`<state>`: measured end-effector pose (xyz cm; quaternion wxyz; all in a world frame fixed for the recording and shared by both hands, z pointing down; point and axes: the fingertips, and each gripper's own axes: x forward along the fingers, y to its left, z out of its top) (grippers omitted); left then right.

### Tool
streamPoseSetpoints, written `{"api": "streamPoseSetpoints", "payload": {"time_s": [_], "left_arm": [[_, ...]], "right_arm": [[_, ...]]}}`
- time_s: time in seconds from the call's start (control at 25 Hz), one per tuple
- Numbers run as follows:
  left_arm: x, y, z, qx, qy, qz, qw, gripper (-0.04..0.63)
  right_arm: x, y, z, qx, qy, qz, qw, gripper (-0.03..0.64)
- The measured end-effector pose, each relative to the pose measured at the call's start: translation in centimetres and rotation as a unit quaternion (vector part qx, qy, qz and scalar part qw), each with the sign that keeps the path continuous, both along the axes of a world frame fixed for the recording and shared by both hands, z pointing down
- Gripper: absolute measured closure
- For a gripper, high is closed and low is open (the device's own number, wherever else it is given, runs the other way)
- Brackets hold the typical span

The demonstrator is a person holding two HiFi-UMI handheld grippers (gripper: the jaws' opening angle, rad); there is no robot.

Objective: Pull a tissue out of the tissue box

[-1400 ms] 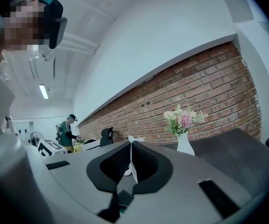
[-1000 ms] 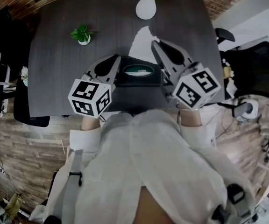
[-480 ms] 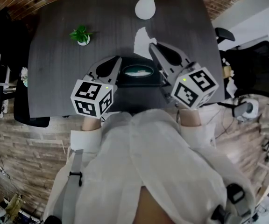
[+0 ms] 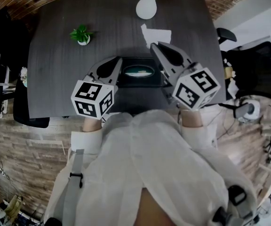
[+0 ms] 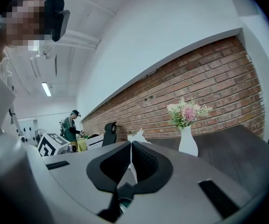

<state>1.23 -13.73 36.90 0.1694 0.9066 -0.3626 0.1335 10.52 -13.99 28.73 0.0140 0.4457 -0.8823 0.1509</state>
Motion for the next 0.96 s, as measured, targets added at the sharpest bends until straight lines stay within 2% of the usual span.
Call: {"api": "streamPoseSetpoints", "payload": {"time_s": [0.96], "left_arm": [[-0.7,0.5,0.6,-0.015,0.01,-0.008,0.9998,0.591]], "right_arm": [[-0.7,0.7,-0.6,-0.008,-0.02,-0.016,1.0,0.609]]}}
